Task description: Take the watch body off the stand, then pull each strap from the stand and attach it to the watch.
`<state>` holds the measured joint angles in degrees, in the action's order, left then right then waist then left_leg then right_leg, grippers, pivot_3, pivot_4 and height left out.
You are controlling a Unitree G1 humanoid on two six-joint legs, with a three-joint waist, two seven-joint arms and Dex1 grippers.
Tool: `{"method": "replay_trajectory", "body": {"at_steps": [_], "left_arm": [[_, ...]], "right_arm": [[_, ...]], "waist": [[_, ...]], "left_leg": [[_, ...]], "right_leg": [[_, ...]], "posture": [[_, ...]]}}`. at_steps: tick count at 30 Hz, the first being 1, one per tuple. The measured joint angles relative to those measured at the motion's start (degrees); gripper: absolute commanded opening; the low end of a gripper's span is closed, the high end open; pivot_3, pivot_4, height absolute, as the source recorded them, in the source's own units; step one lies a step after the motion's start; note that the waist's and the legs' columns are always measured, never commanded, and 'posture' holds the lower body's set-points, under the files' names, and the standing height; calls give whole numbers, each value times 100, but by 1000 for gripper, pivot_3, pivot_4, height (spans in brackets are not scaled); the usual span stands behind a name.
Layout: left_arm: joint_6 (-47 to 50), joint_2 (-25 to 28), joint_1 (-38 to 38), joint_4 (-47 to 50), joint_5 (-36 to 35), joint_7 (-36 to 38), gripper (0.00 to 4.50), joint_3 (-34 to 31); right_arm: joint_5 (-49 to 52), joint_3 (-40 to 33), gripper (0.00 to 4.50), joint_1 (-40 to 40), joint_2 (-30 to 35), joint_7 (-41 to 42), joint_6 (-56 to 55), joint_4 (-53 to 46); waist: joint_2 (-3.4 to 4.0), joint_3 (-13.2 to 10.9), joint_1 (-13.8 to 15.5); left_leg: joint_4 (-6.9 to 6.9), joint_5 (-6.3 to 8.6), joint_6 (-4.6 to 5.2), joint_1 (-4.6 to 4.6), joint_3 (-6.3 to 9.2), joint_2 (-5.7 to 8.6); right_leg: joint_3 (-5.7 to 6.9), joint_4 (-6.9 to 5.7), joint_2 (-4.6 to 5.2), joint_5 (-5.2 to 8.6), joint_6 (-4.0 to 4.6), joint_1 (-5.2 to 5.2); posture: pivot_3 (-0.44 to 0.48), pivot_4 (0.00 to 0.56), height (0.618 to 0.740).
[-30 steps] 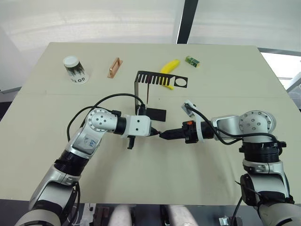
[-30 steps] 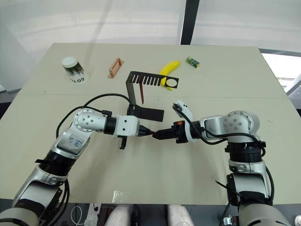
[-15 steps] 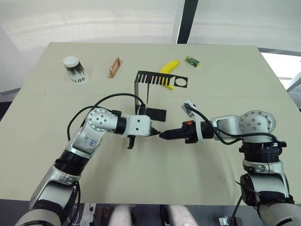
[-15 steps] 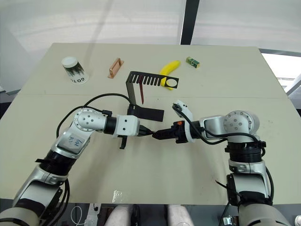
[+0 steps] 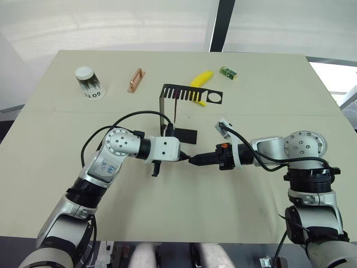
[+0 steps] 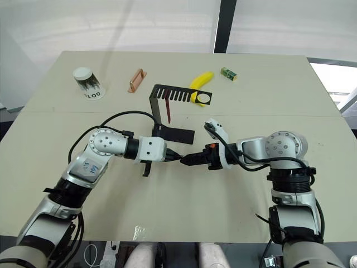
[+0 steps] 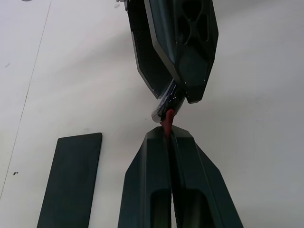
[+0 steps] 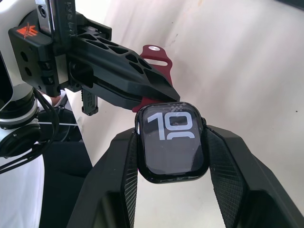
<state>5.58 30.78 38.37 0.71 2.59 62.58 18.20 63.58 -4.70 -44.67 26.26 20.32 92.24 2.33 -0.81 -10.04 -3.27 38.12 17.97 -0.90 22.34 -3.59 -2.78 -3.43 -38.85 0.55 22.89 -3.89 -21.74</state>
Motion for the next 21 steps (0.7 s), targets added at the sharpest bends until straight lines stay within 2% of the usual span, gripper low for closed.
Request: {"method": "replay_trajectory", "body": {"at_steps": [21], "left_arm": [[211,-13,-7,82,-17,-45,0,-23]], "right_arm": [[58,-1,1606,0,35,11,0,-55]], "waist": [[0,0,0]], "left_leg": [[0,0,0,1,0,0]], "right_leg": [[0,-2,0,0,0,-2]], "posture": [[0,150,740]]}}
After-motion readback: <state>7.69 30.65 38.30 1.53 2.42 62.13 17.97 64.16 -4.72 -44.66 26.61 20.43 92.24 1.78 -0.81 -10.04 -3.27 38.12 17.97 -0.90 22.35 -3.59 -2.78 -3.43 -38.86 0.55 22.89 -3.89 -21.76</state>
